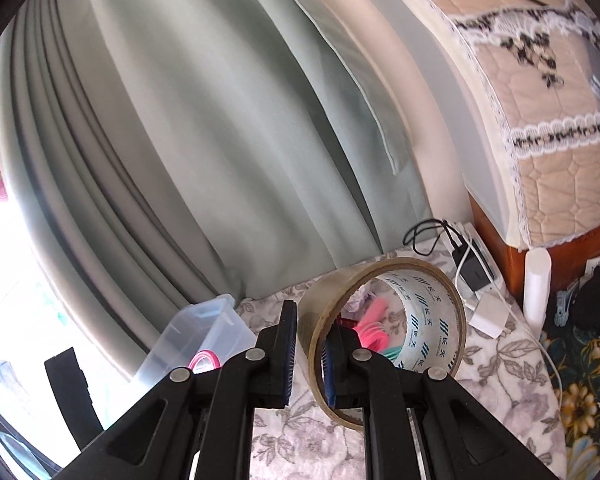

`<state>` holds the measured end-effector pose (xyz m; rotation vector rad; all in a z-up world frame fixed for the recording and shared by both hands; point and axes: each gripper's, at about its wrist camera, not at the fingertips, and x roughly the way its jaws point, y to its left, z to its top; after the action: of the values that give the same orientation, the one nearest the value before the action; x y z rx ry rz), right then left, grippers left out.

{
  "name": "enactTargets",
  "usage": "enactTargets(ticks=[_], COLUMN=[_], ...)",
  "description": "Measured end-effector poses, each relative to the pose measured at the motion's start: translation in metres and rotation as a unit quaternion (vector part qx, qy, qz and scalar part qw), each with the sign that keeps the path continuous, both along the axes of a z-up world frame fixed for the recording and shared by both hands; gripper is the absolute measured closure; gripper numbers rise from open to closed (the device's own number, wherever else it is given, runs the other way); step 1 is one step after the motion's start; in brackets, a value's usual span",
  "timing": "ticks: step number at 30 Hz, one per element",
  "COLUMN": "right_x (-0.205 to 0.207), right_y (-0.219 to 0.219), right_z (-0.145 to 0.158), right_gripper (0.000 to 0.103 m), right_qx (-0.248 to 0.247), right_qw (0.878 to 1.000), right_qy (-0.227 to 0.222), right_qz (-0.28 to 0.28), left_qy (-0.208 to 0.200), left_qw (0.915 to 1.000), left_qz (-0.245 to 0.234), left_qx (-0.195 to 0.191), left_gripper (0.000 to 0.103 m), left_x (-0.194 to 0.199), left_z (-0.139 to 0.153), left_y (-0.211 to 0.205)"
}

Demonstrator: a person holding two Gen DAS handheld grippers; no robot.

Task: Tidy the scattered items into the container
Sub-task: 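Carry the pink mirror and tape roll over the clear plastic box with both tools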

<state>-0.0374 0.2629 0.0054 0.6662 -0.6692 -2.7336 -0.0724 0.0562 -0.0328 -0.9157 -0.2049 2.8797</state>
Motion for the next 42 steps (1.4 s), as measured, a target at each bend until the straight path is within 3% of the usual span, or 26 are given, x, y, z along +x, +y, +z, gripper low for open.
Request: enactTargets(ticks=[16, 25, 42], right_x=[0.032, 0.036, 0.013], right_y=[-0.034, -0.073, -0.151], right_z=[0.043, 0.057, 0.056], right_gripper=[0.09, 0.09, 0.09], right_qx=[0.035, 0.063, 0.11], right_qw=[0.998, 0.995, 0.985], right_qy=[0.046, 0.064, 0.057], right_qz=[0.012, 0.048, 0.121], left_qy=[0.062, 0.075, 0.087], left_qw=[0.9966, 0.9933, 0.9832], left_qz=[0.015, 0.042, 0.116], left_qx=[0.052, 0.078, 0.111], left_gripper=[0.029, 0.029, 0.029], left_x=[0.039, 0.051, 0.069], left_z=[0.046, 0.053, 0.051], left_y=[-0.039, -0.074, -0.146])
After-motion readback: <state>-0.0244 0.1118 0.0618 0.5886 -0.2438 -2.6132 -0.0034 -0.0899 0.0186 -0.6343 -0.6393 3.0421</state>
